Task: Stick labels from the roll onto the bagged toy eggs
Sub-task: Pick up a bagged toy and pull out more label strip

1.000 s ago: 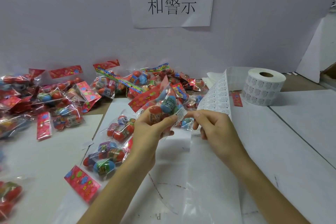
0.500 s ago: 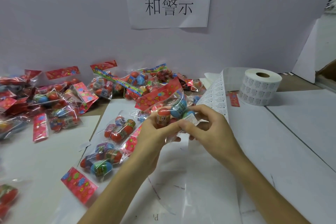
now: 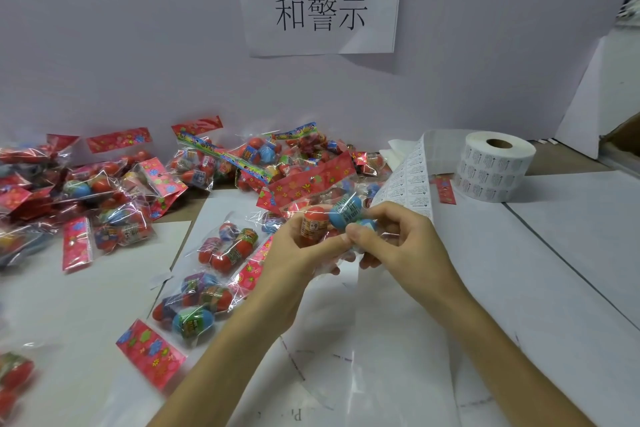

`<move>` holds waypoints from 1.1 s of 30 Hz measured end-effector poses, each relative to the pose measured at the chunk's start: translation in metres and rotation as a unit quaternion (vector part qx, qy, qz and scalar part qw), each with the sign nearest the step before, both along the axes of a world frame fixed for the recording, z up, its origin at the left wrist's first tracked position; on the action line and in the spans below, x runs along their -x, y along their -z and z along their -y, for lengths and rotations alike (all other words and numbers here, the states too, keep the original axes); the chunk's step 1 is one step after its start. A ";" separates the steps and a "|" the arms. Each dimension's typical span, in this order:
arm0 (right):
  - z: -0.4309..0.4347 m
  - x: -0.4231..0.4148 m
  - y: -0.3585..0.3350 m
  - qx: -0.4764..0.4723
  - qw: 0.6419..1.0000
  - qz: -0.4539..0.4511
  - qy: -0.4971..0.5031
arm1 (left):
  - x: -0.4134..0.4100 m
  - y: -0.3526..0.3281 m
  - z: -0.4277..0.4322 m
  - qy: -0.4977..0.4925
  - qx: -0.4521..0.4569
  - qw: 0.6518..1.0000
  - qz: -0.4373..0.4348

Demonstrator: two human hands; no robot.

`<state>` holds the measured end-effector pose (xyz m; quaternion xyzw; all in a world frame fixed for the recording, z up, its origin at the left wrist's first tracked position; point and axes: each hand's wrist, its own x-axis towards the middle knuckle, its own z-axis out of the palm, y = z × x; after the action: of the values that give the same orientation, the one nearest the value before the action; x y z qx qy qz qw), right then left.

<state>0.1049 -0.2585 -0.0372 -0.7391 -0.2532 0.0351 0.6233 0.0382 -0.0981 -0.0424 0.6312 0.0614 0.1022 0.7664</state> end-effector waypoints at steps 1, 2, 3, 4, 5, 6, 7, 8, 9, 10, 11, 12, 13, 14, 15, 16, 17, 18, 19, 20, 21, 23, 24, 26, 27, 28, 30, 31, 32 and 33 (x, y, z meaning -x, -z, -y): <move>0.000 -0.001 0.000 -0.003 1.000 0.000 -0.005 | 0.000 0.000 0.000 0.000 -0.008 1.000 0.001; 0.000 -0.002 -0.001 -0.011 1.000 -0.006 -0.014 | 0.000 0.000 0.000 0.001 -0.011 1.000 0.000; 0.001 -0.003 -0.002 -0.023 0.999 -0.018 -0.026 | 0.000 0.000 -0.001 0.001 -0.009 1.000 -0.003; 0.002 -0.004 -0.003 -0.035 0.998 -0.031 -0.038 | -0.001 0.000 -0.001 0.001 -0.005 1.000 -0.006; 0.003 -0.004 -0.003 -0.044 0.997 -0.042 -0.046 | -0.001 -0.001 -0.001 0.002 -0.003 1.000 -0.009; 0.003 -0.005 -0.004 -0.047 0.996 -0.049 -0.051 | -0.001 -0.001 -0.001 0.003 0.000 1.000 -0.011; 0.003 -0.005 -0.004 -0.048 0.996 -0.053 -0.054 | -0.001 -0.001 -0.001 0.004 0.004 1.000 -0.012; 0.003 -0.005 -0.003 -0.048 0.996 -0.055 -0.056 | -0.001 -0.001 -0.001 0.004 0.011 1.000 -0.013; 0.002 -0.005 -0.001 -0.048 0.995 -0.057 -0.059 | -0.001 -0.001 -0.002 0.003 0.015 1.000 -0.012; 0.000 -0.005 0.000 -0.048 0.995 -0.056 -0.061 | -0.001 -0.001 -0.002 0.002 0.018 1.000 -0.011; -0.001 -0.004 0.001 -0.046 0.996 -0.050 -0.061 | -0.001 -0.001 -0.003 0.000 0.019 1.000 -0.010; -0.001 -0.003 0.001 -0.042 0.996 -0.042 -0.060 | -0.001 -0.001 -0.003 -0.001 0.019 1.000 -0.010; -0.002 -0.003 0.001 -0.038 0.997 -0.037 -0.060 | -0.001 -0.001 -0.004 -0.002 0.021 1.000 -0.014; -0.002 -0.002 0.001 -0.038 0.997 -0.037 -0.064 | -0.001 -0.001 -0.004 0.000 0.026 1.000 -0.017; -0.002 -0.003 0.000 -0.044 0.996 -0.043 -0.071 | -0.001 -0.001 -0.004 0.003 0.034 0.999 -0.020; -0.002 -0.003 -0.001 -0.052 0.994 -0.051 -0.081 | -0.001 -0.001 -0.005 0.006 0.044 0.999 -0.021; -0.001 -0.004 -0.001 -0.057 0.993 -0.060 -0.087 | -0.001 -0.002 -0.005 0.007 0.050 0.998 -0.022; 0.000 -0.005 -0.001 -0.059 0.992 -0.068 -0.089 | -0.001 -0.002 -0.005 0.005 0.051 0.998 -0.024; 0.000 -0.005 -0.001 -0.058 0.992 -0.074 -0.089 | -0.002 -0.002 -0.006 0.001 0.050 0.998 -0.025; 0.000 -0.005 -0.001 -0.057 0.992 -0.076 -0.088 | -0.002 -0.001 -0.006 -0.002 0.049 0.998 -0.026; -0.001 -0.004 0.000 -0.053 0.992 -0.073 -0.084 | -0.002 -0.001 -0.006 -0.003 0.046 0.999 -0.025; -0.003 -0.002 0.002 -0.032 0.996 -0.048 -0.069 | -0.003 0.000 -0.005 -0.004 0.033 0.999 -0.022; -0.004 -0.002 0.002 -0.024 0.997 -0.037 -0.062 | -0.003 0.000 -0.005 -0.005 0.029 0.999 -0.022; -0.004 -0.001 0.004 -0.024 0.997 -0.032 -0.062 | -0.003 0.001 -0.005 -0.005 0.035 0.999 -0.023; -0.004 -0.001 0.004 -0.027 0.997 -0.034 -0.067 | -0.003 0.001 -0.005 -0.007 0.038 0.999 -0.023; -0.004 -0.001 0.005 -0.028 0.996 -0.034 -0.072 | -0.003 0.001 -0.005 -0.010 0.037 0.999 -0.023; -0.004 0.000 0.006 -0.028 0.996 -0.034 -0.077 | -0.004 0.001 -0.005 -0.014 0.033 0.999 -0.022; -0.004 0.000 0.006 -0.032 0.996 -0.034 -0.077 | -0.004 0.002 -0.005 -0.015 0.032 0.999 -0.022; -0.004 0.000 0.006 -0.037 0.996 -0.035 -0.075 | -0.004 0.002 -0.004 -0.016 0.032 0.999 -0.021; -0.004 0.000 0.005 -0.044 0.996 -0.036 -0.071 | -0.004 0.003 -0.003 -0.015 0.030 0.999 -0.019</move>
<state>0.1050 -0.2545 -0.0426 -0.6897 -0.2834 0.0945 0.6596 0.0419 -0.0946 -0.0450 0.6088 0.0886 0.1002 0.7820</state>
